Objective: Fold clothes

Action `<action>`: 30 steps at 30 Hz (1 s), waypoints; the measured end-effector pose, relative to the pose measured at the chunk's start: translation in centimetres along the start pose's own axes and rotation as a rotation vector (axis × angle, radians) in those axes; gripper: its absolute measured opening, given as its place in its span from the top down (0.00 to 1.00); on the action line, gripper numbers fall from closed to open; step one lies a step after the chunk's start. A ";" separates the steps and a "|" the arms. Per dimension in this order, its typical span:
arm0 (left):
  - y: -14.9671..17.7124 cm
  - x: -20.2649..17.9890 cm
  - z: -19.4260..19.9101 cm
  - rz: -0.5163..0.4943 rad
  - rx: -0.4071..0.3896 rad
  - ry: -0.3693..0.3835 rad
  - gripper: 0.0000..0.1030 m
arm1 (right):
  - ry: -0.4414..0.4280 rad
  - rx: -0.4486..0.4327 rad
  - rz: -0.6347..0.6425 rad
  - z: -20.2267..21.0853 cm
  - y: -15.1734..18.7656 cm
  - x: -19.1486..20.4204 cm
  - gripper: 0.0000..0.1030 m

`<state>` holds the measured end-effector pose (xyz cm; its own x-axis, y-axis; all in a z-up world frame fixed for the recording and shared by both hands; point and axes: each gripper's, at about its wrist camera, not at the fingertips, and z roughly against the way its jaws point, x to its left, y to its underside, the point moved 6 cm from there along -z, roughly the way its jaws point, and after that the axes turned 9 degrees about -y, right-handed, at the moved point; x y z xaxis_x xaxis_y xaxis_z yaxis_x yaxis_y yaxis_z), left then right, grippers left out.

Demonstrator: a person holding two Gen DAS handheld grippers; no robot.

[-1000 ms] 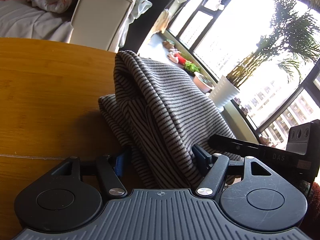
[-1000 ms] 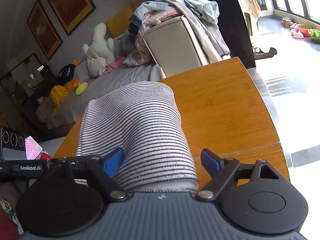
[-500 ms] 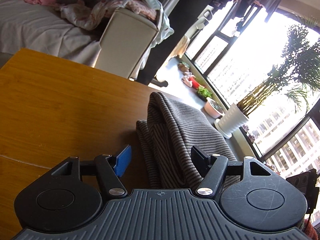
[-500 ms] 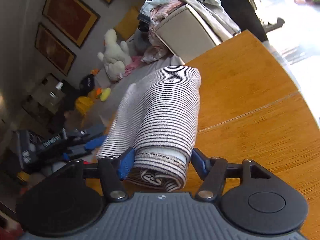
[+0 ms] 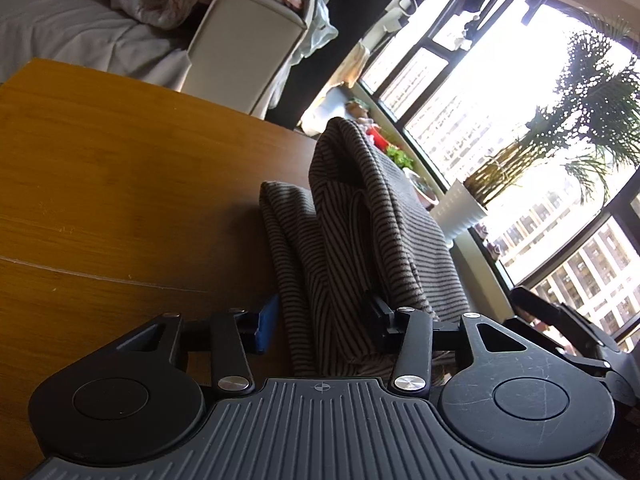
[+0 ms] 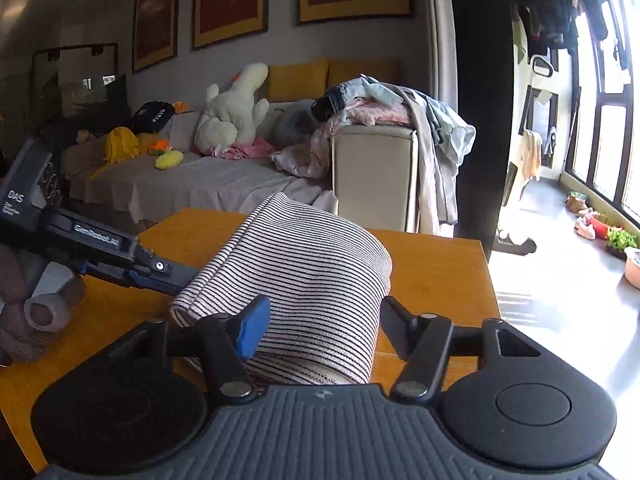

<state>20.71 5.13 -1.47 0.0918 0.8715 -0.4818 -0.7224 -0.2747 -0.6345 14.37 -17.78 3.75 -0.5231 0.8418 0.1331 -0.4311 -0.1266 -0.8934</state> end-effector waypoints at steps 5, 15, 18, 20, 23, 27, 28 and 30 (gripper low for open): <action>-2.3 -3.1 -0.1 -0.045 -0.039 0.011 0.28 | -0.008 -0.004 -0.131 -1.9 0.1 -2.7 0.48; -2.7 -5.5 -5.8 -0.168 0.040 -0.120 0.41 | -0.032 -0.051 -0.120 -3.2 -2.4 -3.9 0.54; -2.4 -4.7 -6.0 -0.171 0.050 -0.123 0.42 | -0.068 -0.037 -0.159 -5.3 -3.1 -4.1 0.58; -2.3 -4.2 -6.1 -0.172 0.056 -0.125 0.41 | -0.094 0.053 -0.147 -8.2 -2.0 -3.6 0.48; -2.1 -3.3 -6.2 -0.158 0.062 -0.130 0.37 | -0.106 0.127 -0.074 -9.9 -1.2 -2.4 0.28; -2.0 -2.8 -5.7 -0.140 0.066 -0.119 0.35 | -0.133 0.113 -0.018 -8.1 -2.2 -1.6 0.23; -2.1 -2.7 -5.5 -0.139 0.068 -0.116 0.34 | -0.142 0.104 -0.042 -7.4 -2.4 -2.1 0.15; -2.1 -2.7 -5.2 -0.133 0.076 -0.110 0.33 | -0.150 0.108 -0.108 -6.5 -2.2 -3.6 0.10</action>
<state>25.55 1.23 -1.99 0.1173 0.9384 -0.3249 -0.7588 -0.1264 -0.6390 22.00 -17.13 2.44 -0.5697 0.7671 0.2949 -0.5626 -0.1025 -0.8204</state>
